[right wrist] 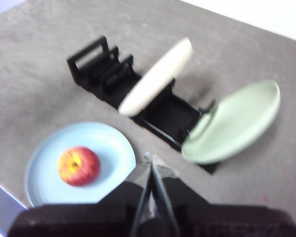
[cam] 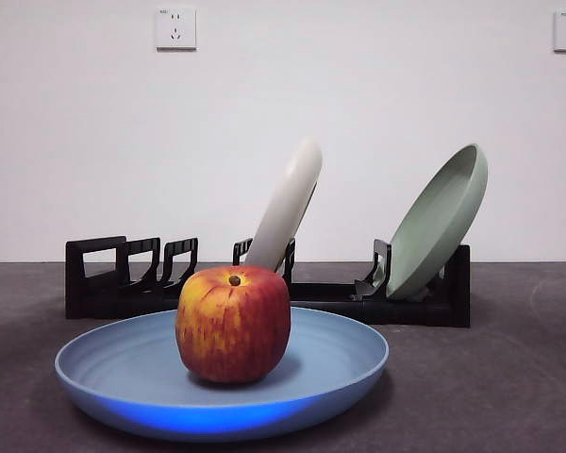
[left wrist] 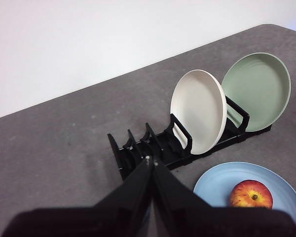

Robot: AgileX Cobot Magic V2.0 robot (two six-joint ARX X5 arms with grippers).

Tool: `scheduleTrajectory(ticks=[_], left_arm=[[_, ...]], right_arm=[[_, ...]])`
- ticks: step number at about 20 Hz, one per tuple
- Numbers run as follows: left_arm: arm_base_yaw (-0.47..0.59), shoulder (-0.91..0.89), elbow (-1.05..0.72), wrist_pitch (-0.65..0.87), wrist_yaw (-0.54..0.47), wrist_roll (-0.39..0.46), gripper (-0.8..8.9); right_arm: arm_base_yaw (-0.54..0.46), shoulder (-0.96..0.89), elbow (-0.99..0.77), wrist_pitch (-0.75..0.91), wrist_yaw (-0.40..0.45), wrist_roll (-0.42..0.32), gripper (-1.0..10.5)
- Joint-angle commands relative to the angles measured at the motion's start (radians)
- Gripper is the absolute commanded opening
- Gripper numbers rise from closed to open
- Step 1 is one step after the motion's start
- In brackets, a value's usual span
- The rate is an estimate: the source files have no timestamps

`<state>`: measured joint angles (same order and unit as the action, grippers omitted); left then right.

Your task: Take the blue plate from the plate rack,put the plate on the table,take the apple from the table,put the apple in the plate

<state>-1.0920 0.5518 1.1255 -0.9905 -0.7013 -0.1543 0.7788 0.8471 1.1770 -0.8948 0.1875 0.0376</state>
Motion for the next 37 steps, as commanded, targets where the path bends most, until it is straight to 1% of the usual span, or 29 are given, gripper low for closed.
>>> scheduleTrajectory(ticks=[1,3,5,8,21,22,23,25,27,30,33,34,35,37], left_arm=[[-0.008,-0.009,-0.095,0.066,-0.003,0.008,-0.08],[-0.008,-0.009,-0.171,0.131,0.002,0.008,-0.08],[-0.008,-0.008,-0.220,0.190,0.005,0.008,-0.08],[-0.008,-0.002,-0.223,0.188,0.002,-0.001,-0.04],[-0.008,0.000,-0.223,0.169,0.002,-0.001,-0.03],[-0.007,-0.001,-0.223,0.163,-0.002,0.010,-0.03],[0.018,-0.001,-0.223,0.164,-0.002,0.004,-0.03],[0.113,-0.002,-0.226,0.169,0.023,-0.031,-0.04],[0.266,-0.003,-0.278,0.248,0.106,-0.028,-0.04],[0.535,-0.061,-0.451,0.479,0.292,-0.018,-0.03],[0.745,-0.143,-0.650,0.730,0.573,0.034,-0.03],[0.800,-0.171,-0.713,0.799,0.637,0.052,-0.03],[0.849,-0.198,-0.772,0.852,0.680,0.057,-0.03],[0.932,-0.253,-0.875,0.917,0.719,0.053,-0.03]], right_arm=[[0.000,-0.047,-0.099,0.033,0.003,0.006,-0.1],[0.000,-0.074,-0.158,0.045,0.003,0.006,-0.1],[0.000,-0.072,-0.172,0.045,0.006,0.006,-0.1],[0.000,-0.068,-0.172,0.048,-0.002,0.029,0.0],[0.000,-0.076,-0.172,0.048,0.002,0.028,0.0],[0.000,-0.076,-0.172,0.048,0.002,0.028,0.0],[0.000,-0.076,-0.172,0.048,0.002,0.028,0.0],[0.000,-0.076,-0.172,0.048,0.002,0.028,0.0],[0.000,-0.076,-0.172,0.048,0.002,0.028,0.0],[0.000,-0.076,-0.172,0.048,0.002,0.028,0.0],[0.000,-0.076,-0.172,0.048,0.002,0.028,0.0],[0.000,-0.076,-0.172,0.048,0.002,0.028,0.0],[0.000,-0.076,-0.172,0.048,0.002,0.028,0.0],[0.000,-0.076,-0.172,0.048,0.002,0.028,0.0]])
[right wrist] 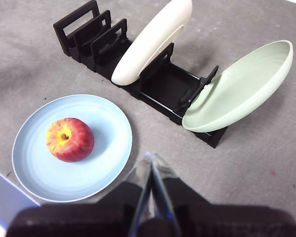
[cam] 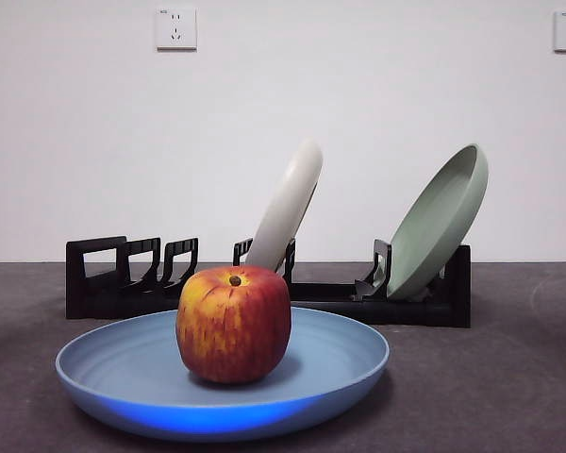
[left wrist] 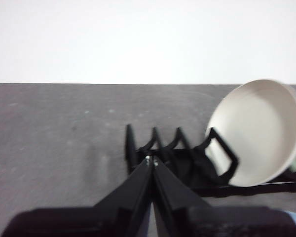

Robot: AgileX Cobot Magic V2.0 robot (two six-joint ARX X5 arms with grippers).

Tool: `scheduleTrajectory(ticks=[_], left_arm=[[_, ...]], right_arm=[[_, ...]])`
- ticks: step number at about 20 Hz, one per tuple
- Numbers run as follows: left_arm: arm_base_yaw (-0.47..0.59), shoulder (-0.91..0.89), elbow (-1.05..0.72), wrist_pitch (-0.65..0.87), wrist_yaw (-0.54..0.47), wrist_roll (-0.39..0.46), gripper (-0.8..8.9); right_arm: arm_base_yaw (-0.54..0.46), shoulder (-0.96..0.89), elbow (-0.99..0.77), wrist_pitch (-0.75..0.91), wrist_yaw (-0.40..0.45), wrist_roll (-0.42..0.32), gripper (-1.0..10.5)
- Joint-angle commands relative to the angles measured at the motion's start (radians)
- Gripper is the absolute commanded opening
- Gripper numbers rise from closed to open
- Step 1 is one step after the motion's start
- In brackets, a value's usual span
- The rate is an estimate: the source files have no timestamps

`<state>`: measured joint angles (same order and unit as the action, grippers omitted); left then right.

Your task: Take the blue plate from the plate rack,put the plate on the table,take the apple from the table,put the apple in the plate

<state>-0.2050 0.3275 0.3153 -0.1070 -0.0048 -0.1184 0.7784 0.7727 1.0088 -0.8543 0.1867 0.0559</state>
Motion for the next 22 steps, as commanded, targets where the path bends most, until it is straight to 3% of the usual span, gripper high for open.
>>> scheduleTrajectory(ticks=[1,9,15,22], left_arm=[[0.078,-0.058,-0.106,0.040,0.033,0.017,-0.03],[0.208,-0.223,-0.294,0.037,0.034,0.016,-0.03],[0.214,-0.303,-0.312,-0.085,0.008,0.013,-0.03],[0.213,-0.323,-0.312,-0.076,0.007,0.016,-0.03]], right_arm=[[0.001,-0.002,-0.003,0.008,0.003,0.010,0.0],[0.001,-0.002,-0.003,0.008,0.003,0.010,0.0],[0.001,-0.002,-0.003,0.008,0.003,0.010,0.0],[0.000,-0.002,-0.003,0.008,0.003,0.010,0.0]])
